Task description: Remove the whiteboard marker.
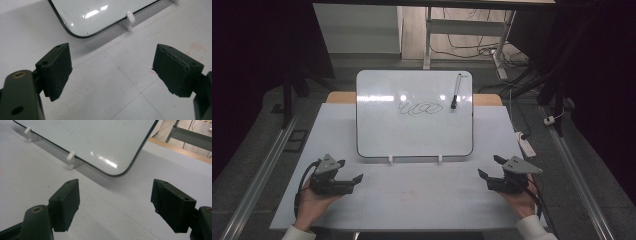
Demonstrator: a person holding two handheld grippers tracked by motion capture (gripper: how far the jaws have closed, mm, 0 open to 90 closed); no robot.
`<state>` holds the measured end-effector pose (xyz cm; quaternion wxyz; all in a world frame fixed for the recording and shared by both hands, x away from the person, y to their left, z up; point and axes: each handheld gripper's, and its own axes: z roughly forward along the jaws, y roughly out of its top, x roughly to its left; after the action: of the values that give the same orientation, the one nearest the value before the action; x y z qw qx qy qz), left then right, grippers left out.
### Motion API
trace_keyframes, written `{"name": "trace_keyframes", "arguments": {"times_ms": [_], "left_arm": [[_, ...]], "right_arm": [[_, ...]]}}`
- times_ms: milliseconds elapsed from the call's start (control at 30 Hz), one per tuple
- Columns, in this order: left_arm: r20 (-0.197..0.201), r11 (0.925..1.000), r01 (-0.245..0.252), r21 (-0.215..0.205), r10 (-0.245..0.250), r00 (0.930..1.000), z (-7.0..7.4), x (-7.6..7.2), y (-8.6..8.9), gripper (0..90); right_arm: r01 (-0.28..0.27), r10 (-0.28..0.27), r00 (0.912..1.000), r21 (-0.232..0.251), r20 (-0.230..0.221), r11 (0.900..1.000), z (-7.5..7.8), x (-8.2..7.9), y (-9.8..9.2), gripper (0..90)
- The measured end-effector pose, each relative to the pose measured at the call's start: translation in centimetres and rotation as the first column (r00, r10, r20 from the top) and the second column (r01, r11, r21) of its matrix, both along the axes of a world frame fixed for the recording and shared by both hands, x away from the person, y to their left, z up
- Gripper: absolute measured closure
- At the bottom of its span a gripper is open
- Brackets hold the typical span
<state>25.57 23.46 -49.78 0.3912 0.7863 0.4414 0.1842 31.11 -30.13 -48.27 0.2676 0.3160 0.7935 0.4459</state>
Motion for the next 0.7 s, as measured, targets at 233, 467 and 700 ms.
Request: {"name": "trace_keyframes", "arguments": {"times_ms": [233,467,700], "left_arm": [[0.005,0.9997,-0.01,-0.021,0.01,0.9999,-0.1,-0.1,0.3,16.1],[0.015,0.9999,0.0,-0.017,0.001,0.9999,-0.1,0.5,0.2,16.1],[0.002,1.0,0.007,0.0,-0.007,1.0,-0.4,1.0,0.2,16.2]], "right_arm": [[-0.002,0.002,0.9999,0.009,-0.012,1.0,-0.1,0.1,0.3,23.4],[-0.005,0.005,1.0,0.016,-0.008,1.0,0.3,0.0,0.8,24.7],[0.005,-0.005,1.0,0.033,-0.002,0.999,1.9,0.7,1.6,26.5]]}}
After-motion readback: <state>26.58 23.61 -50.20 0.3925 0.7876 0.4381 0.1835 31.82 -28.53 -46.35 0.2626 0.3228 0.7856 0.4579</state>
